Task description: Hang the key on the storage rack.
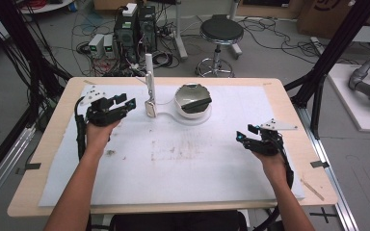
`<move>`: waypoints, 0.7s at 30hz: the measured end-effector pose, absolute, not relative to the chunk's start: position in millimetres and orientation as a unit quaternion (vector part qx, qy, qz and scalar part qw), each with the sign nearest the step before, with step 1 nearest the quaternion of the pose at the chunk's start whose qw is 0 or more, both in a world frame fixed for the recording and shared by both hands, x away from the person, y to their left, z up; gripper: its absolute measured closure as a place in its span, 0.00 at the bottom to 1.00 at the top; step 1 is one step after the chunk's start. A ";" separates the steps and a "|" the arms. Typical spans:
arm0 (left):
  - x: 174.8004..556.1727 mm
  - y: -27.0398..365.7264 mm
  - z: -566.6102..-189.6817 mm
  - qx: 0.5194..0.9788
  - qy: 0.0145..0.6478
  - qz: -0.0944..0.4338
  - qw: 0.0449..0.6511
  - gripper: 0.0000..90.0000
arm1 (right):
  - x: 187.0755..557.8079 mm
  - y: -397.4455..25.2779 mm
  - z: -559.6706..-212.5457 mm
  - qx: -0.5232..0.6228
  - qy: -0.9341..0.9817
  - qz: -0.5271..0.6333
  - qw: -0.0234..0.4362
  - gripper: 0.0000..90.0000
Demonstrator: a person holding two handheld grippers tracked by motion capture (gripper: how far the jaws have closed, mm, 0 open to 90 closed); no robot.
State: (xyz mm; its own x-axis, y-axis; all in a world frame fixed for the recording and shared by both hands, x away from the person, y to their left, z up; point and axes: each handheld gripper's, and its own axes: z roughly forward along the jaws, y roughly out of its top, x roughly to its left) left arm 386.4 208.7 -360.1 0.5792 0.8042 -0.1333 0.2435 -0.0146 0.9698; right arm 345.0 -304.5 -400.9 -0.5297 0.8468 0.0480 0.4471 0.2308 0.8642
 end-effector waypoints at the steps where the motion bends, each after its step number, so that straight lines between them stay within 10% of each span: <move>1: 382.0 210.1 -361.9 0.671 0.391 0.241 0.581 0.42 | 345.7 -303.5 -401.7 0.432 0.752 0.443 0.226 0.36; 7: 358.6 217.5 -381.7 0.668 0.408 0.236 0.576 0.22 | 346.4 -300.3 -403.2 0.421 0.764 0.416 0.259 0.28; 21: 344.3 212.9 -402.9 0.669 0.415 0.248 0.565 0.23 | 342.7 -310.7 -405.0 0.424 0.761 0.416 0.262 0.26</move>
